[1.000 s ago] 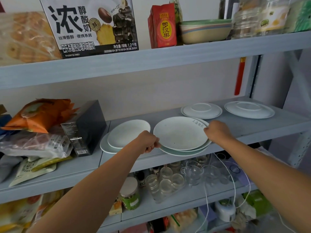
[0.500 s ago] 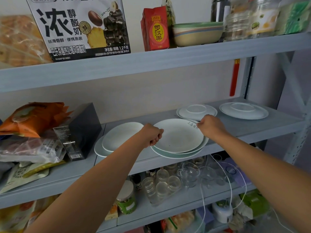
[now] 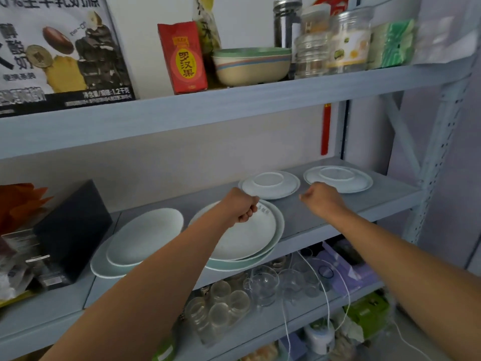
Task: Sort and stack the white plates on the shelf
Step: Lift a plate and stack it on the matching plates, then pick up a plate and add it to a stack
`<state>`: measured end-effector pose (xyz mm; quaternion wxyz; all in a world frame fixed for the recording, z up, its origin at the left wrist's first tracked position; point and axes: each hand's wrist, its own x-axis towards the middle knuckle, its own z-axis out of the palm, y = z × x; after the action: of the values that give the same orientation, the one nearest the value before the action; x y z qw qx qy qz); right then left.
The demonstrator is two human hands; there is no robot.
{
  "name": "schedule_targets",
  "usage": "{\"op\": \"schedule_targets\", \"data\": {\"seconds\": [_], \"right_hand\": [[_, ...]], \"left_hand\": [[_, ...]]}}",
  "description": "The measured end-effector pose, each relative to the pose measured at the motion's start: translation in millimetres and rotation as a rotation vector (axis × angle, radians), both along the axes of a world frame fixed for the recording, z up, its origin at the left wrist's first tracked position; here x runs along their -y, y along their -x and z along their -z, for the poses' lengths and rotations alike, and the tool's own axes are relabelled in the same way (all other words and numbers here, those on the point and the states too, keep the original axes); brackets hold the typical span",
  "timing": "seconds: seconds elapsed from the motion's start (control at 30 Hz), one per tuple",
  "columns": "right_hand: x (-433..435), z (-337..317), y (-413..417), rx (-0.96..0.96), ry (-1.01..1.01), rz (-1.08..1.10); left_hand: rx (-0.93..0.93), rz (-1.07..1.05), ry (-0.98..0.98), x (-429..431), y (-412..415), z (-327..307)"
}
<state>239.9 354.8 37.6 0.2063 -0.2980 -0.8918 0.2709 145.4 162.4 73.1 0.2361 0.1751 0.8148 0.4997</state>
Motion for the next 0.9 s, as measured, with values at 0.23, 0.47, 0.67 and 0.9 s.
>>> {"op": "schedule_targets", "data": {"seconds": [0.23,0.47,0.67,0.9], "right_hand": [[-91.6,0.5,-21.6,-0.025,0.026,0.082],[-165.9,1.6,-22.0,-0.036,0.041,0.089],[-203.4,12.7,0.8,-0.002,-0.007,-0.016],[-223.5,27.4,22.2,0.152,-0.038,-0.109]], "left_hand": [[-0.139,0.124,0.091,-118.4,-6.0,-4.0],[-0.139,0.160,0.086,-217.9,1.8,3.5],[-0.692,0.292,0.325,-264.6,24.3,29.1],[-0.957,0.522,0.596,-289.1,50.9,56.9]]}}
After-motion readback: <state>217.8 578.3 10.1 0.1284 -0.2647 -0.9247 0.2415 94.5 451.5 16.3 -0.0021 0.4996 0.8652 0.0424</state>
